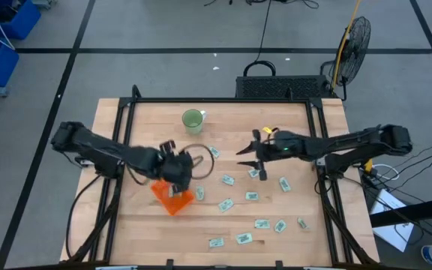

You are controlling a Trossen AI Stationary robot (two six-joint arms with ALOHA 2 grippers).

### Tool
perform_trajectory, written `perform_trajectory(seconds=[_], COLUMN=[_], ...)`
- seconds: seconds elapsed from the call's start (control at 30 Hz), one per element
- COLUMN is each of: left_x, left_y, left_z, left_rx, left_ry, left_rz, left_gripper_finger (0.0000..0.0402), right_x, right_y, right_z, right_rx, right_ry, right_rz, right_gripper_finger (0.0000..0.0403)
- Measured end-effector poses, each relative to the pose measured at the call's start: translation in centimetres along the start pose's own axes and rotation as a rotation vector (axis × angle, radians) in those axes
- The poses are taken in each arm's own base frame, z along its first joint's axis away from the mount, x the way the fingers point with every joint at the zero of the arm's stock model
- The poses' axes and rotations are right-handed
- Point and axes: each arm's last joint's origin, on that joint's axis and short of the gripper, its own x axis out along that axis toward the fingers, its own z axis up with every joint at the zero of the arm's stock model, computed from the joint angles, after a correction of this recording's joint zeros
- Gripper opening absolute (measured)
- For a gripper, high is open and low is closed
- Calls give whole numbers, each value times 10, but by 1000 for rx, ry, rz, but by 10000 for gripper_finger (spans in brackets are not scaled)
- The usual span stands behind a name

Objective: Pick and place Stevia / Truvia into bins
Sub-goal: Put the stevia packet into the orange basket

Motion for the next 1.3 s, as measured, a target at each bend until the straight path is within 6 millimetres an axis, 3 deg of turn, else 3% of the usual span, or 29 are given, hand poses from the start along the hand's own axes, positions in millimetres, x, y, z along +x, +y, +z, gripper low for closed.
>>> perform_trajectory(seconds=[0.07, 0.2, 0.6, 0.73, 1.03, 1.3], left_x=[-6, 7, 124, 148, 171, 195], left_y=[11, 24, 16, 16, 25, 25], left_z=[7, 19, 39, 38, 43, 35], left_rx=[-56, -74, 245, 324, 339, 361], left_ry=[-72, -76, -42, -24, -55, 7], left_rz=[5, -70, -116, -104, -73, -43], left_gripper_finger=[21, 21, 21, 37, 147, 150], right_x=[12, 25, 13, 8, 7, 7], right_y=[0, 1, 3, 4, 5, 5], right_z=[-8, -23, -26, -28, -31, -32], right_rx=[18, 29, 154, 195, 219, 284], right_ry=[71, 144, 238, 272, 312, 320], right_rz=[12, 24, 21, 21, 25, 15], right_gripper_finger=[146, 146, 146, 146, 146, 146])
